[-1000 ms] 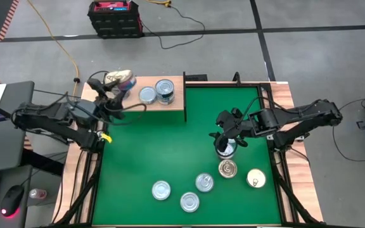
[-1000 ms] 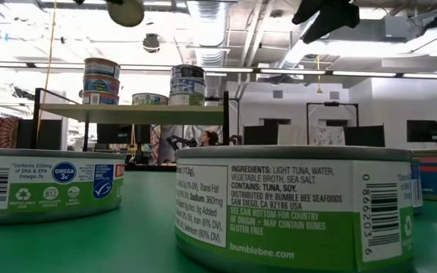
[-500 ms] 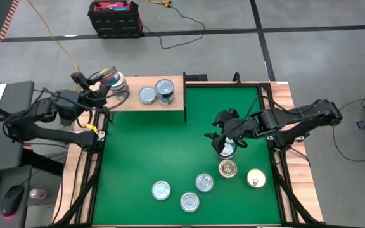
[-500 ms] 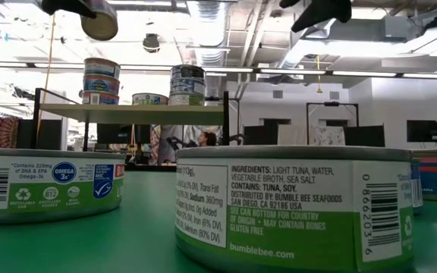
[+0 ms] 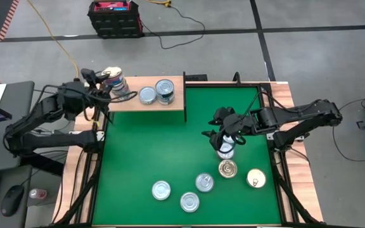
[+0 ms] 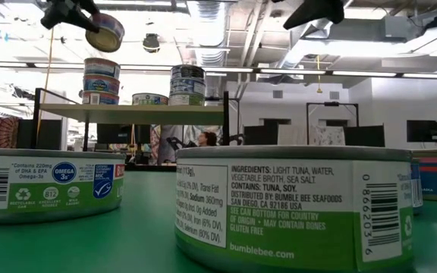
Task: Stack canned seafood by type on shelf
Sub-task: Stack the blue and pink tuna can on top of the blue and pink tuna cans on the shelf
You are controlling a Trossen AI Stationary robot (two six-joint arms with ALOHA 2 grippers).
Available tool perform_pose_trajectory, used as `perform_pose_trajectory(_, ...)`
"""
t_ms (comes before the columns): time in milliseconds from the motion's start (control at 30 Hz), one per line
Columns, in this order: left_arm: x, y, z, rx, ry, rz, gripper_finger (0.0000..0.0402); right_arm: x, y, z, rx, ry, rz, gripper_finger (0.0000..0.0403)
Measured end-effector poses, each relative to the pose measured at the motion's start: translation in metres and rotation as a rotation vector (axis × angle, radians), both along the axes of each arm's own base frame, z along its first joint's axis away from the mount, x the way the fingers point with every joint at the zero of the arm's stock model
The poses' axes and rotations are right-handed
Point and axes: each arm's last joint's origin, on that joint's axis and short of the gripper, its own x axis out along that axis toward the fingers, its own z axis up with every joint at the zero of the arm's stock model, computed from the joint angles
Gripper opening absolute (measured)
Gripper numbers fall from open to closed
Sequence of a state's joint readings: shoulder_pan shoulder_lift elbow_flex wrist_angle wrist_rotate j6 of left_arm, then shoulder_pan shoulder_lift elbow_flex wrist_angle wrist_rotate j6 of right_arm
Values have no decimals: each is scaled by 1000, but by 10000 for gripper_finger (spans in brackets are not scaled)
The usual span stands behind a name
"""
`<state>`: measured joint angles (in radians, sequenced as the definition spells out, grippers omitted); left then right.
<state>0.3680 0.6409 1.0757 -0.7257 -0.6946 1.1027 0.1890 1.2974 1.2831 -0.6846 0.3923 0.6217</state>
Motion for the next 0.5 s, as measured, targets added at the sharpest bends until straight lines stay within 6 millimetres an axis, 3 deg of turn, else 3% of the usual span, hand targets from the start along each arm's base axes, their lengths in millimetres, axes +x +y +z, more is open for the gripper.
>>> perform_pose_trajectory(500,11,45,-7,-33,157,57,202,2,0,3,45,-52,-28,289)
